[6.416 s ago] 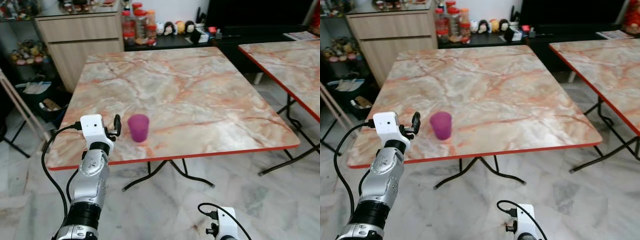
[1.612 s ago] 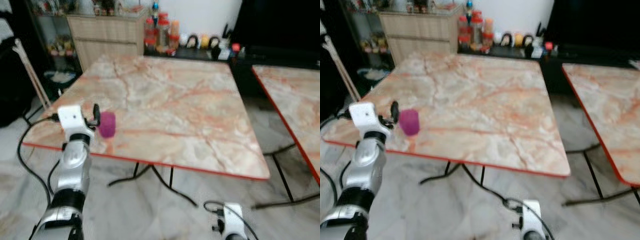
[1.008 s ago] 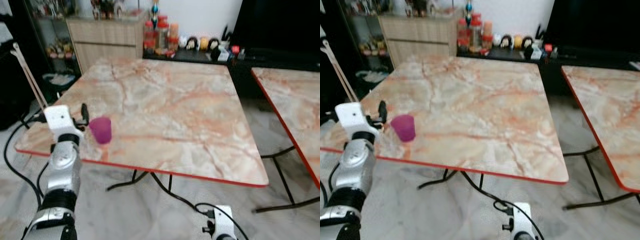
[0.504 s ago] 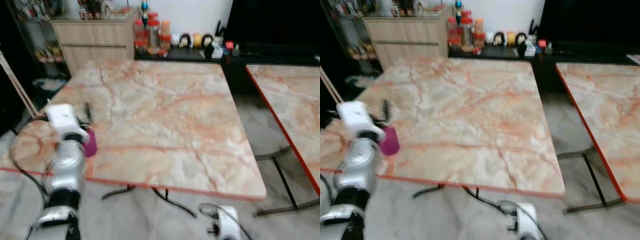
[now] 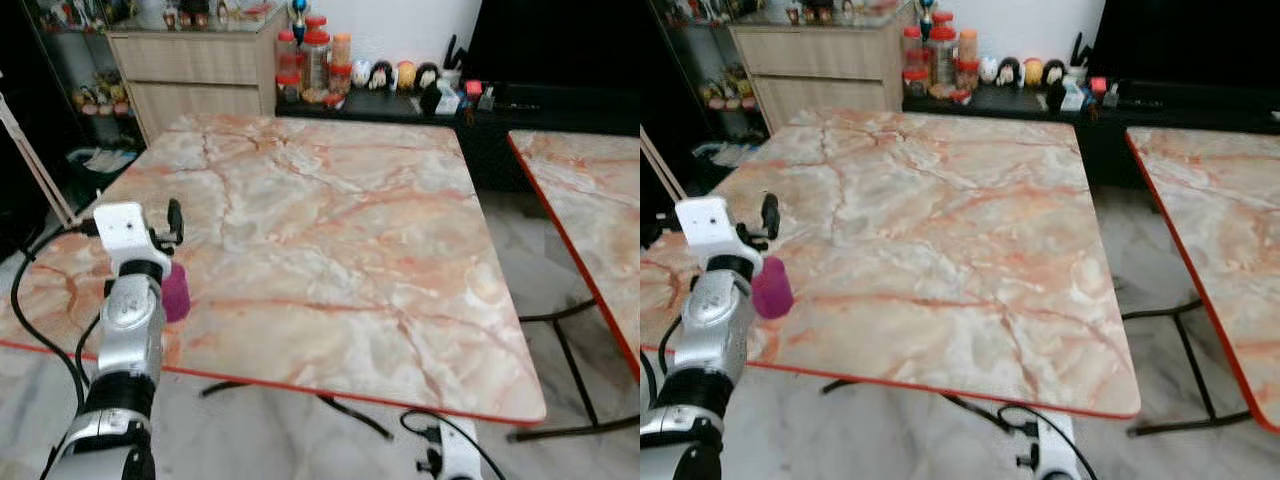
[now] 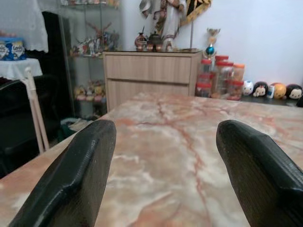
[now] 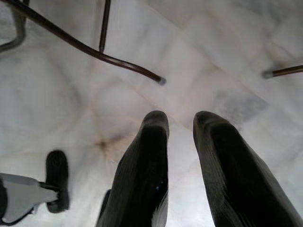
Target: Setting the table
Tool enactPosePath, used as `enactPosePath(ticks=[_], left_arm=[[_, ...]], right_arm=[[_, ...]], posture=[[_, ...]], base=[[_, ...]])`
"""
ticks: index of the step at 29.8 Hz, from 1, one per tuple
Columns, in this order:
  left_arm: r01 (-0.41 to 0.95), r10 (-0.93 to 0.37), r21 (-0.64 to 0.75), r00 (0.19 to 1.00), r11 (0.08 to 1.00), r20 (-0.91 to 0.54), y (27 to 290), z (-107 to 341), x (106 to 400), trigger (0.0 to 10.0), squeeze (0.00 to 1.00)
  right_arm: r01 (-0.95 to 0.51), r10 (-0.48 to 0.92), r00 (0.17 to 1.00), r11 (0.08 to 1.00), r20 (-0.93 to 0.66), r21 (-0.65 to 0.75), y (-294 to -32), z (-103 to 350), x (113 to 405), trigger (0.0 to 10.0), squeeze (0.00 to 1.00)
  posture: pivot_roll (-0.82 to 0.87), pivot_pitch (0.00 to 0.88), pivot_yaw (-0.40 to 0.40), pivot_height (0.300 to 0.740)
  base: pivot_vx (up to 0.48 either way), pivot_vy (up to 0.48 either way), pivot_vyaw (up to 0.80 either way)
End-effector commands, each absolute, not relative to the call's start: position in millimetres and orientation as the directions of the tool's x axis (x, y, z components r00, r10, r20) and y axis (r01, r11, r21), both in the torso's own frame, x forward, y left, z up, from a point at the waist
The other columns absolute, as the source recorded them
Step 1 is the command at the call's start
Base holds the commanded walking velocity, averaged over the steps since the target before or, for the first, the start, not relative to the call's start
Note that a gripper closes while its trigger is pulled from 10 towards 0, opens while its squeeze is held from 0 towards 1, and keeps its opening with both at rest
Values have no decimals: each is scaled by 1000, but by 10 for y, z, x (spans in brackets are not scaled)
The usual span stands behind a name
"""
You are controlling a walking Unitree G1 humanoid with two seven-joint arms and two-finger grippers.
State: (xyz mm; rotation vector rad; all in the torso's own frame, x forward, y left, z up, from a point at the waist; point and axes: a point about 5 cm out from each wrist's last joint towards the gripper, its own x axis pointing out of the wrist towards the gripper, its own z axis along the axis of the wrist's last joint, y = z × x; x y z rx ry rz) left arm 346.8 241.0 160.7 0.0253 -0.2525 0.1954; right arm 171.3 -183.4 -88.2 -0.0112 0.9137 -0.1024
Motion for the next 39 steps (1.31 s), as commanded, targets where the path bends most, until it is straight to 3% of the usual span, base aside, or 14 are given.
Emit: enactPosePath(ticks=[1, 12, 21, 28, 39], left_arm=[[-214, 198, 22, 935, 977, 295, 2538, 1801, 3469, 10000, 0], [-238, 217, 52, 941, 970, 258, 2761, 1781, 3416, 10000, 0], [-203, 190, 30, 953, 979, 236, 2601, 1706, 3430, 10000, 0], [-192, 179, 33, 955, 981, 237, 2571, 1711, 3442, 10000, 0], [-167, 156, 26, 958, 986, 241, 2518, 1722, 3454, 10000, 0]], right_arm=[[89, -92, 593, 995, -800, -49, -1810, -904, 1671, 10000, 0], [111, -106, 572, 993, -814, -52, -1827, -950, 1550, 10000, 0], [149, -126, 583, 988, -803, -47, -1862, -937, 1562, 10000, 0], [184, -140, 587, 982, -797, -36, -1880, -924, 1589, 10000, 0], [183, -145, 594, 982, -791, -43, -1889, -914, 1606, 10000, 0]], posture=[[55, 0, -10, 740], [53, 0, -2, 740], [52, 0, -5, 740], [48, 0, -3, 740], [49, 0, -4, 740]], base=[[0, 0, 0], [0, 0, 0], [0, 84, 0], [0, 344, -512], [0, 358, 0]])
